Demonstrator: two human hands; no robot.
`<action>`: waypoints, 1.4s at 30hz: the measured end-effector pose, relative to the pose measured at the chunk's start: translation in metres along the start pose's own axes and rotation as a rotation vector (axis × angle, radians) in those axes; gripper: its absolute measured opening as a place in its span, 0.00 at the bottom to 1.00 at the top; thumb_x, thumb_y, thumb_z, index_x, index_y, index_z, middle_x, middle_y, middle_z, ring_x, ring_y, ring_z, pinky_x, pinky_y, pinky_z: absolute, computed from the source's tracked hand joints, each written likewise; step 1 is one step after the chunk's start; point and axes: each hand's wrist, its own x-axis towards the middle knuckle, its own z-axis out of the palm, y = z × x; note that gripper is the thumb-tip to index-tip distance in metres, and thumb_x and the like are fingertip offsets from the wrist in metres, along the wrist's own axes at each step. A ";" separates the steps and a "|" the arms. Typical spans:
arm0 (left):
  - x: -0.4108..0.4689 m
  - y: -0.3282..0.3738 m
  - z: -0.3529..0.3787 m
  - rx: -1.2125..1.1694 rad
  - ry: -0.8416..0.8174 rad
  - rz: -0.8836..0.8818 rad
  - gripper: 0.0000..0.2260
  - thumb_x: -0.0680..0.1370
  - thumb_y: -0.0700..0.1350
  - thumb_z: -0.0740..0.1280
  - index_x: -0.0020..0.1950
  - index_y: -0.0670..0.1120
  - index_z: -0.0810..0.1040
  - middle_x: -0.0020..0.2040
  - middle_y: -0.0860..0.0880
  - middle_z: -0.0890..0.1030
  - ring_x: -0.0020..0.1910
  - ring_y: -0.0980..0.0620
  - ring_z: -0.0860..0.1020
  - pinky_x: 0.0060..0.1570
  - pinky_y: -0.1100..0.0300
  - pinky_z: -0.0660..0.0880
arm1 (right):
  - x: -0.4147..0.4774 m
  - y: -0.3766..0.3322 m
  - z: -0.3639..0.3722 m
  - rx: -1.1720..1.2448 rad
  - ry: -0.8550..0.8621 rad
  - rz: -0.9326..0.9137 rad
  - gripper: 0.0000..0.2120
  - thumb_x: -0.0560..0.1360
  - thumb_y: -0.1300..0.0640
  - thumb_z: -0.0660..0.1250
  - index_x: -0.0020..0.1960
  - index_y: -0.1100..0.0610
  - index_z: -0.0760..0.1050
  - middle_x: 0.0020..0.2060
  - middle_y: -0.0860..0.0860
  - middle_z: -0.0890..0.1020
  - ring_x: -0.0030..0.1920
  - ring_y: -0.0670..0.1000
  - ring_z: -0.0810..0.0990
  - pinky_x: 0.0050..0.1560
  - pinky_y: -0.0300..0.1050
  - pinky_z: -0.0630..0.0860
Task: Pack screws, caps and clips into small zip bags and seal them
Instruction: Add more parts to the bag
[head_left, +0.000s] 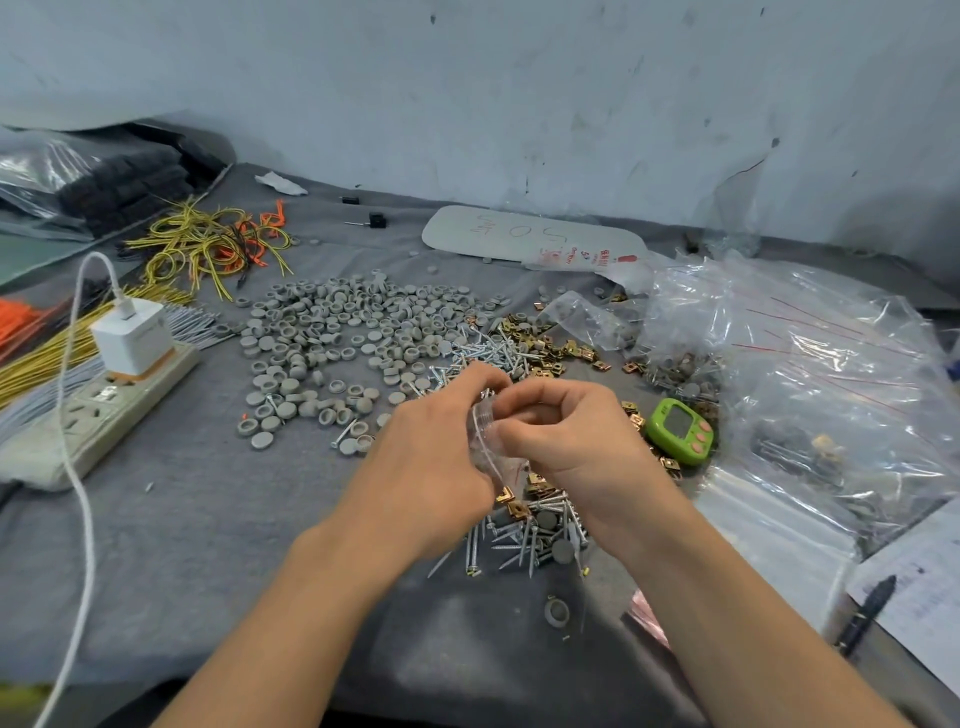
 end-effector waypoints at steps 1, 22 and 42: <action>0.000 0.000 0.000 -0.020 -0.003 0.003 0.24 0.70 0.46 0.74 0.58 0.66 0.69 0.42 0.57 0.82 0.38 0.59 0.78 0.34 0.62 0.73 | -0.001 0.000 0.004 -0.010 0.021 -0.014 0.15 0.68 0.77 0.72 0.39 0.57 0.85 0.36 0.59 0.86 0.33 0.52 0.84 0.35 0.42 0.81; 0.005 -0.012 -0.010 -0.030 0.281 -0.139 0.25 0.76 0.41 0.74 0.57 0.69 0.67 0.40 0.59 0.82 0.34 0.62 0.79 0.28 0.64 0.72 | 0.010 0.006 -0.022 -1.274 0.063 0.144 0.16 0.76 0.63 0.67 0.54 0.44 0.85 0.51 0.50 0.86 0.52 0.55 0.82 0.55 0.51 0.82; 0.004 -0.012 -0.011 0.011 0.222 -0.185 0.26 0.75 0.42 0.74 0.60 0.68 0.67 0.43 0.56 0.82 0.38 0.58 0.78 0.36 0.55 0.73 | 0.029 0.010 -0.030 -1.225 0.092 0.151 0.11 0.79 0.58 0.66 0.59 0.51 0.83 0.56 0.54 0.84 0.55 0.58 0.81 0.55 0.53 0.81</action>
